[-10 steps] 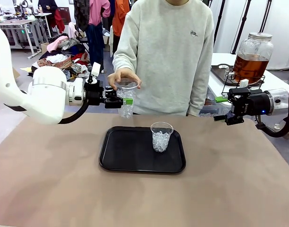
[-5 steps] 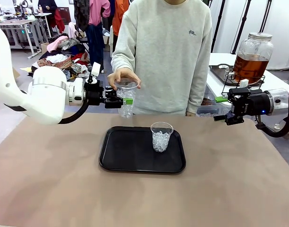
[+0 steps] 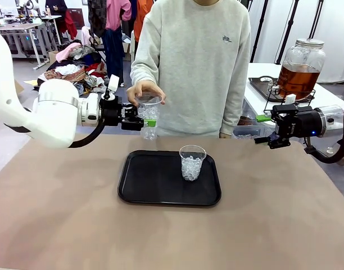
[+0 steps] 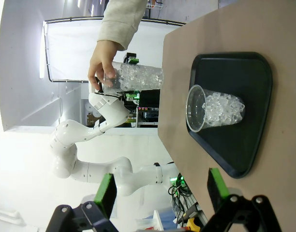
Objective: Pour the drink into the iced cup.
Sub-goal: Open the gripper to release the iced cup you were holding.
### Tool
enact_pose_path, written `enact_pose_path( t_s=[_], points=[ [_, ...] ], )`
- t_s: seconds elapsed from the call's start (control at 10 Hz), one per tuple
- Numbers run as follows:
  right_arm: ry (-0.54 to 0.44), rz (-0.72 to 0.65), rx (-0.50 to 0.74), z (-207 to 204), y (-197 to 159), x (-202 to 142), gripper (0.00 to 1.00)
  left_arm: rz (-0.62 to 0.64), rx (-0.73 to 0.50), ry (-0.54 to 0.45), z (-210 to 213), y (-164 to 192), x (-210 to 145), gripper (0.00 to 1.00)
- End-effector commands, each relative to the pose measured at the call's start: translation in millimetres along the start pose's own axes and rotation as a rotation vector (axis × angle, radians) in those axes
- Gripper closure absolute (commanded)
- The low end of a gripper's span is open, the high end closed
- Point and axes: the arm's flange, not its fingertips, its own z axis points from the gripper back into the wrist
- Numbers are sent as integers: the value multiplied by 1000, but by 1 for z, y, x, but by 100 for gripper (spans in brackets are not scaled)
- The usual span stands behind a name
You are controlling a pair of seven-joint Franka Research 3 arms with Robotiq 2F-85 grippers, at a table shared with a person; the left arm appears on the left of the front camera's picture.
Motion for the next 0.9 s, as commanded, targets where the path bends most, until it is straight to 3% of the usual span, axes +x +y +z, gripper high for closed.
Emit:
enact_pose_path(
  t_s=[0.0,0.8],
  points=[
    [-4,1,-1,0,1,-1,0,7,-28,-2,14,-7,-12,0],
    [-4,1,-1,0,1,-1,0,-46,-62,-9,93,-44,-56,0]
  ],
)
